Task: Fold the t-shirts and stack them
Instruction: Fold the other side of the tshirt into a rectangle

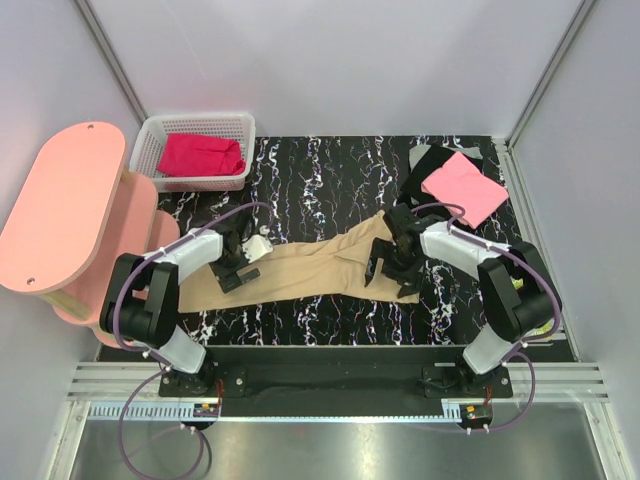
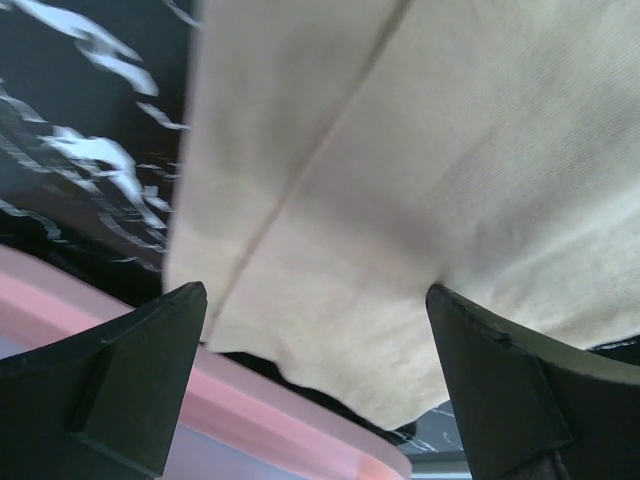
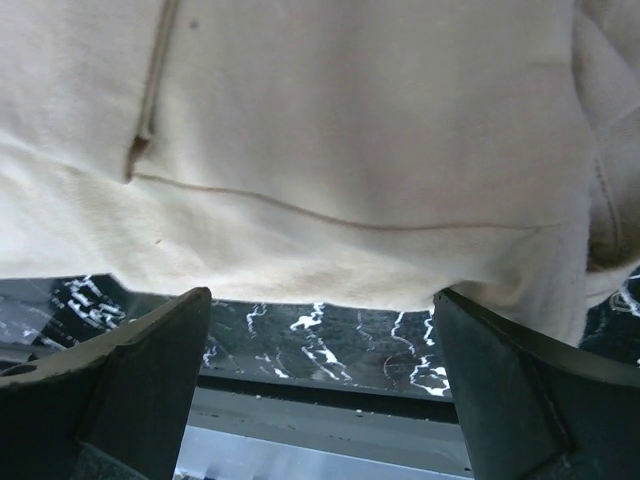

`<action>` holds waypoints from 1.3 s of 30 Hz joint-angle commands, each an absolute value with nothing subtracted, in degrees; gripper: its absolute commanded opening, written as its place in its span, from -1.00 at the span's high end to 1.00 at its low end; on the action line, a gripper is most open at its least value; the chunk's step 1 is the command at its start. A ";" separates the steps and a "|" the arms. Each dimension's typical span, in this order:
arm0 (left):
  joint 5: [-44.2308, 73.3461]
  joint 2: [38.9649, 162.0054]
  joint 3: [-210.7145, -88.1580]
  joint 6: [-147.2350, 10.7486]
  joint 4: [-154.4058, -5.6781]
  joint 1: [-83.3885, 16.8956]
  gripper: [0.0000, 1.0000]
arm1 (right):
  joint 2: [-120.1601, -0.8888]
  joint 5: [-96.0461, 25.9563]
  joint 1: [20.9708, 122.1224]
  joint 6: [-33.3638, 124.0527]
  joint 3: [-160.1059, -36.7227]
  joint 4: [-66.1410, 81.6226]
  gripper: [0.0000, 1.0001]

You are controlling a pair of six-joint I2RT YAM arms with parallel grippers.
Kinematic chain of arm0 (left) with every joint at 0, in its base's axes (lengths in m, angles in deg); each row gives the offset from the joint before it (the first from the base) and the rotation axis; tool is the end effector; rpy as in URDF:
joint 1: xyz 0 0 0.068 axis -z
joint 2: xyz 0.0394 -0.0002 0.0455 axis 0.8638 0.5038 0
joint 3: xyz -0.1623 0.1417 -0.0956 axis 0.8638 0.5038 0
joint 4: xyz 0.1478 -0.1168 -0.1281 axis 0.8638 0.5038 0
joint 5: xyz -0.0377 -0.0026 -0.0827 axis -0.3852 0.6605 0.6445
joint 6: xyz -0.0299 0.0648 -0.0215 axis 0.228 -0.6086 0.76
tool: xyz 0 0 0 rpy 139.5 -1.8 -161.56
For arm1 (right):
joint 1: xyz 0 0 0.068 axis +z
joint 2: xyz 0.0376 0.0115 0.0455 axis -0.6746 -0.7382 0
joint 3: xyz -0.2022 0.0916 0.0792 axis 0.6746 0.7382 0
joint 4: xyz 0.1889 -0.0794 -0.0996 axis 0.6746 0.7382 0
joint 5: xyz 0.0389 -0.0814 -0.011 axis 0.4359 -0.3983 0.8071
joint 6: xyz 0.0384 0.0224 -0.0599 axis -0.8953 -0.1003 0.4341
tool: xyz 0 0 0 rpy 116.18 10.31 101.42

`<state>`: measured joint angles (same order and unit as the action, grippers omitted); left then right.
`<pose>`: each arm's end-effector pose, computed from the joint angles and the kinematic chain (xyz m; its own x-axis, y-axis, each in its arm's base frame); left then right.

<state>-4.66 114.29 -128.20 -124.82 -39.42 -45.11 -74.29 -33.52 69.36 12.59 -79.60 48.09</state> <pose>0.2438 -0.0513 0.1248 -0.5204 0.8534 -0.0306 0.8118 0.5055 0.2923 0.2330 0.1296 0.1235 -0.9767 0.2091 -0.0479 0.1917 0.9511 0.2424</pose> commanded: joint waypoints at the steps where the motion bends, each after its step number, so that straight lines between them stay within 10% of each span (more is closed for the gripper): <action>1: -6.01 114.55 -125.53 -125.70 -43.74 -45.51 -0.97 | -69.10 -29.51 69.05 11.91 -82.45 48.10 -1.00; 39: -7.06 114.20 -121.13 -132.03 -48.23 -52.18 -0.97 | -79.37 -39.44 58.77 20.87 -76.31 47.75 -0.99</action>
<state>-7.07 112.87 -124.27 -129.27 -46.30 -49.27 -77.29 -32.47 61.18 15.54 -80.21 47.92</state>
